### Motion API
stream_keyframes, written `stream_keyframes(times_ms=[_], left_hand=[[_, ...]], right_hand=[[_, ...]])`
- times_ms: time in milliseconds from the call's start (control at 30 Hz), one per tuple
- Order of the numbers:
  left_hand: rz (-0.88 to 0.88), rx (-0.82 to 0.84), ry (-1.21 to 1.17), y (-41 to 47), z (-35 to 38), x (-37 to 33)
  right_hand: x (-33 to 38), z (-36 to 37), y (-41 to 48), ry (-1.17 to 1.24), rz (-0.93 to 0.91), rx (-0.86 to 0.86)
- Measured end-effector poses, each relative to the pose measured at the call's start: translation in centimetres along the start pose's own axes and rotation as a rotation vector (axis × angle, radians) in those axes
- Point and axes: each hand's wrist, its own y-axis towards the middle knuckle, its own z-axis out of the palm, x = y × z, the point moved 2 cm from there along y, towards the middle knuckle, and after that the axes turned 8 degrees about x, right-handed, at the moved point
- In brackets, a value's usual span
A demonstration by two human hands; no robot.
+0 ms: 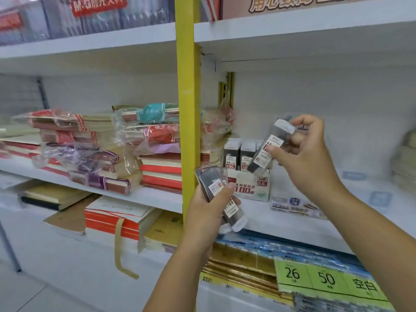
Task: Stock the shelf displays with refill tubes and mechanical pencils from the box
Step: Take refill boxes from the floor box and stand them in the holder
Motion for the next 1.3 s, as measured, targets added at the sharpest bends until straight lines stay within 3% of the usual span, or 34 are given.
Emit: stream_keyframes(times_ms=[233, 567, 700, 833, 933, 1067, 1300], left_hand=[[0.051, -0.013, -0.005, 0.7, -0.7, 0.0], [0.052, -0.006, 0.001, 0.9, -1.0, 0.3], [0.022, 0.003, -0.001, 0.7, -1.0, 0.1], [0.003, 0.012, -0.004, 0.6, -0.9, -0.1], [-0.002, 0.022, 0.004, 0.5, -0.8, -0.1], [0.009, 0.037, -0.017, 0.1, -0.6, -0.3], [0.014, 0.084, 0.035, -0.5, -0.9, -0.7]], right_hand=[[-1.2, 2.0, 3.1, -0.407, -0.131, 0.101], [-4.2, 3.0, 4.4, -0.647, -0.027, 0.251], [-4.6, 2.9, 4.0, -0.859, 0.002, 0.184], [-2.6, 2.7, 0.4, -0.621, -0.061, 0.112], [-1.3, 3.4, -3.2, -0.255, 0.109, 0.337], [-1.0, 5.0, -5.8, -0.214, 0.312, 0.641], [-1.2, 3.1, -5.5, 0.059, 0.395, 0.416]])
